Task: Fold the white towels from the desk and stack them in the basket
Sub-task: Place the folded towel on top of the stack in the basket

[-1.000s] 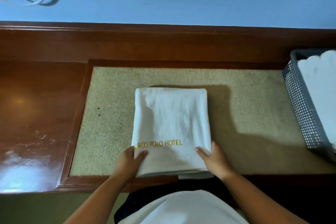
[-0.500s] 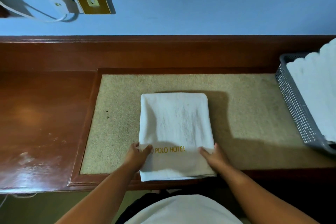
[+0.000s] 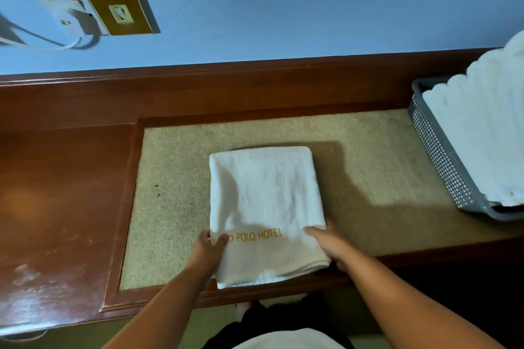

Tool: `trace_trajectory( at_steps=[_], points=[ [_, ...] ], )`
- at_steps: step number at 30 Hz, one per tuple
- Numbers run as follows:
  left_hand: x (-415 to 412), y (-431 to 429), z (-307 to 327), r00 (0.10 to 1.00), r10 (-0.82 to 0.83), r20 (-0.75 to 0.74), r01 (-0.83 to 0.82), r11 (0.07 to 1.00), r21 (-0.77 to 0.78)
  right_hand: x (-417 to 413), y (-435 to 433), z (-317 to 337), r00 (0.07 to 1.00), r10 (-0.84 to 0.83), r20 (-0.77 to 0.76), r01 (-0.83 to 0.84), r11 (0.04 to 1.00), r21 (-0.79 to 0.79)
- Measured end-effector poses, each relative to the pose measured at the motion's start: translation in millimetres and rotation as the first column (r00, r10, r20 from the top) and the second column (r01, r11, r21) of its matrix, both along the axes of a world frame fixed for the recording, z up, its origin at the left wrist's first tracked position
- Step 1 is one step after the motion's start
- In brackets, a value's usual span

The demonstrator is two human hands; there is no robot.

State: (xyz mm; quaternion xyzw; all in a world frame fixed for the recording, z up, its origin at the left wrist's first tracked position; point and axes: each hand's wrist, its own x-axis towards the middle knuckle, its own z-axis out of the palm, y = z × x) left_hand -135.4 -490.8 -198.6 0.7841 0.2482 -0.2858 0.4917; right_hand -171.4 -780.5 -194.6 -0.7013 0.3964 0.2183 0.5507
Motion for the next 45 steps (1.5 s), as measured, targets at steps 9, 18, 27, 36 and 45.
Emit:
trace_trajectory(
  at_steps=[9,18,27,36,45],
  points=[
    [5,-5,51,0.990,0.108,-0.086,-0.135,0.890,-0.436,12,-1,31,0.995,-0.100,-0.022,0.102,0.959,0.263],
    [2,-113,179,0.971,0.231,-0.060,-0.215,0.738,-0.640,15,-115,152,0.984,-0.171,0.051,0.119,0.841,0.527],
    [28,-347,343,0.941,0.022,0.338,0.282,0.503,-0.817,-24,-355,380,0.749,-0.281,0.600,0.118,0.948,0.296],
    [20,-562,326,0.700,-0.348,0.623,0.703,0.490,-0.516,-52,-565,394,0.858,-0.155,0.490,0.378,0.837,-0.396],
    [82,-610,259,0.097,-0.688,0.719,0.445,0.676,0.587,-55,-533,242,0.969,0.193,0.154,0.053,0.447,-0.893]
  ],
)
